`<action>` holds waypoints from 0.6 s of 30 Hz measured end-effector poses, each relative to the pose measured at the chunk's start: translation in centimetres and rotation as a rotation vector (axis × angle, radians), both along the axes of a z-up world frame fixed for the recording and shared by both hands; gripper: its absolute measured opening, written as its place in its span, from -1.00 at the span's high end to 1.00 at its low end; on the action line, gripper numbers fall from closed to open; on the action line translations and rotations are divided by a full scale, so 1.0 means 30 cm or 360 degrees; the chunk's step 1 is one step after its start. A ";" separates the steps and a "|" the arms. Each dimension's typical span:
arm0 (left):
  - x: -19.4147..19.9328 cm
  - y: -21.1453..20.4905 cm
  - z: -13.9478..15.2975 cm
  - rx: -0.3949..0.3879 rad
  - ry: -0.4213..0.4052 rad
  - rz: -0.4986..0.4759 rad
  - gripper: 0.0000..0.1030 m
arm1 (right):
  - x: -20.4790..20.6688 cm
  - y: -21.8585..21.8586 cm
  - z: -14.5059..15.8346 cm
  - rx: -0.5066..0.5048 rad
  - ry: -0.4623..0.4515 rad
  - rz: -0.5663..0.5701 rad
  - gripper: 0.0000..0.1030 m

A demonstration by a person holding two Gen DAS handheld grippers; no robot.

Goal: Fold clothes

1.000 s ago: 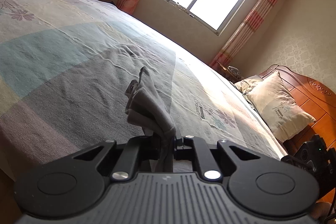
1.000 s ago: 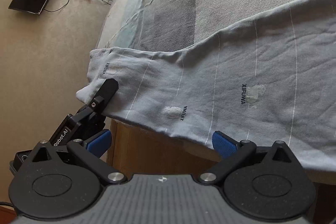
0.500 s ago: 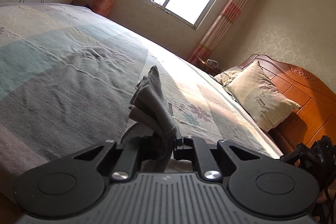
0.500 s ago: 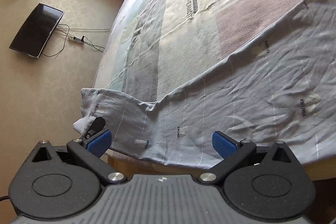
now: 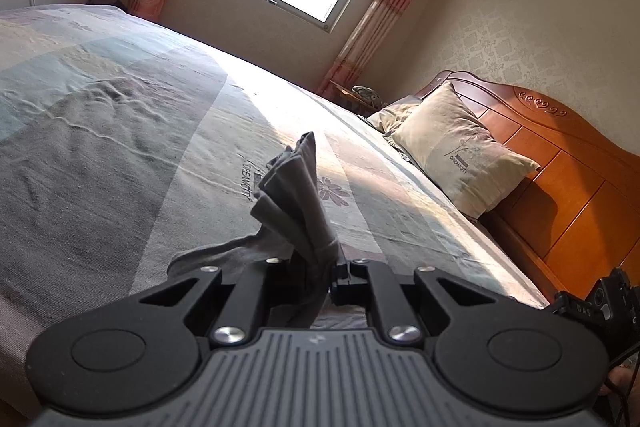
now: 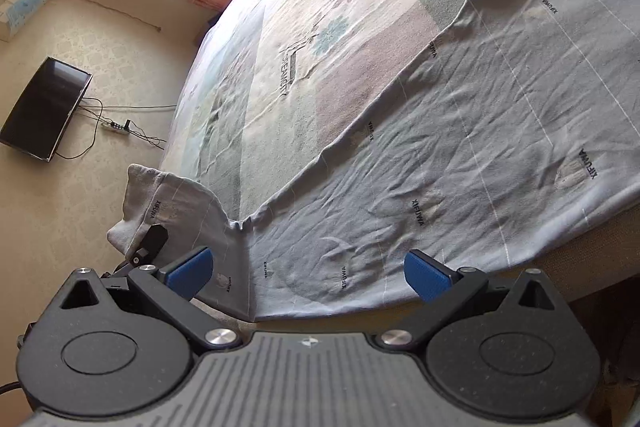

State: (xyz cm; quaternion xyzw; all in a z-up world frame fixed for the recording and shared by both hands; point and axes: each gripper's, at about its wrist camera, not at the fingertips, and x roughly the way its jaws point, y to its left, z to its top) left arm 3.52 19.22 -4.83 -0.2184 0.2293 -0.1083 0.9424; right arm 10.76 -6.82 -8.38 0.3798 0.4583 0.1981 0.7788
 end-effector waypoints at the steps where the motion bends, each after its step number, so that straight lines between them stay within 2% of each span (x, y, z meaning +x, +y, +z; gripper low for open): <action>1: 0.004 -0.012 -0.005 0.0015 0.0009 -0.0011 0.80 | -0.002 -0.009 0.003 0.0000 -0.0008 -0.0014 -1.00; 6: 0.026 -0.072 -0.028 0.0088 0.0056 -0.0065 0.80 | -0.012 -0.040 0.010 0.0004 -0.0046 -0.0060 -1.00; 13: 0.056 -0.156 -0.060 0.0190 0.0121 -0.0142 0.80 | -0.011 -0.061 -0.016 0.0005 -0.0013 -0.0066 -1.00; 18: 0.065 -0.210 -0.078 0.0341 0.0131 -0.0213 0.79 | -0.006 -0.078 -0.020 0.0011 -0.0018 -0.0082 -1.00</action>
